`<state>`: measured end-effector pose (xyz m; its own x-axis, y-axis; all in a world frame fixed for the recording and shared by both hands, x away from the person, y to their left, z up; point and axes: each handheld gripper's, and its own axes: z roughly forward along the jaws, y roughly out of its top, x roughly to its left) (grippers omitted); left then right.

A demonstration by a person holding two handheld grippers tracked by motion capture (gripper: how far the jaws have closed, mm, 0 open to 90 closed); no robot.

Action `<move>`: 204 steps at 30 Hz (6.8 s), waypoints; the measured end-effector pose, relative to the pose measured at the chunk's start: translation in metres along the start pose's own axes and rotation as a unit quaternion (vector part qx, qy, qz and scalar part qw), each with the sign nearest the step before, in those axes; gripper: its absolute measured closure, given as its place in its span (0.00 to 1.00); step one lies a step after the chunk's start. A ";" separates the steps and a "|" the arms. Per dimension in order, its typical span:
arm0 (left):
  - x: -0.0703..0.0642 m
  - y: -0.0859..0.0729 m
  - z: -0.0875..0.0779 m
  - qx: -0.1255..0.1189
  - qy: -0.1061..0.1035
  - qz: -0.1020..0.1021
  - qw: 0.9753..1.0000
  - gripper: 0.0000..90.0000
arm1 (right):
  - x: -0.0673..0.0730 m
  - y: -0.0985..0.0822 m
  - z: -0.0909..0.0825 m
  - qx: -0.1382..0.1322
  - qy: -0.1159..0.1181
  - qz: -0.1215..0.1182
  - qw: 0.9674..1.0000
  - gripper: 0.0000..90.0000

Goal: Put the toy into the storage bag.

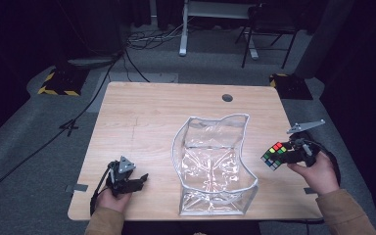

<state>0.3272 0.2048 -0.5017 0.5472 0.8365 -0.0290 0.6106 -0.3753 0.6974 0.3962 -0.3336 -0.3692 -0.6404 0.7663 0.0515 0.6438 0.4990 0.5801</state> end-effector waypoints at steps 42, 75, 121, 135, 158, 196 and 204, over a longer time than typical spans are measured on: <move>0.000 0.000 0.001 -0.001 0.004 -0.004 1.000 0.30 | 0.054 0.090 -0.101 -0.068 0.027 -0.100 0.992 0.38; 0.000 0.000 0.001 -0.001 0.003 -0.003 1.000 0.29 | 0.140 0.153 -0.073 -0.034 0.094 -0.209 0.973 0.38; 0.001 0.001 0.001 0.002 0.003 -0.004 1.000 0.29 | 0.217 0.142 0.051 0.104 0.156 -0.286 0.940 0.38; 0.001 0.001 0.001 0.001 0.003 -0.004 1.000 0.29 | 0.241 0.137 0.058 0.134 0.140 -0.318 0.928 0.38; 0.001 0.001 0.001 0.001 0.003 -0.003 1.000 0.29 | 0.243 0.121 0.097 0.207 0.145 -0.287 0.924 0.38; 0.001 0.001 0.001 0.001 0.001 -0.004 1.000 0.29 | 0.239 0.111 0.123 0.275 0.126 -0.246 0.921 0.37; 0.001 0.001 0.001 0.001 0.001 -0.004 1.000 0.29 | 0.240 0.111 0.124 0.278 0.137 -0.239 0.920 0.45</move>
<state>0.3292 0.2048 -0.5021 0.5413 0.8402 -0.0335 0.6161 -0.3692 0.6958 0.3661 -0.0443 -0.3927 -0.9386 0.3128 0.1457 0.3272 0.9408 0.0886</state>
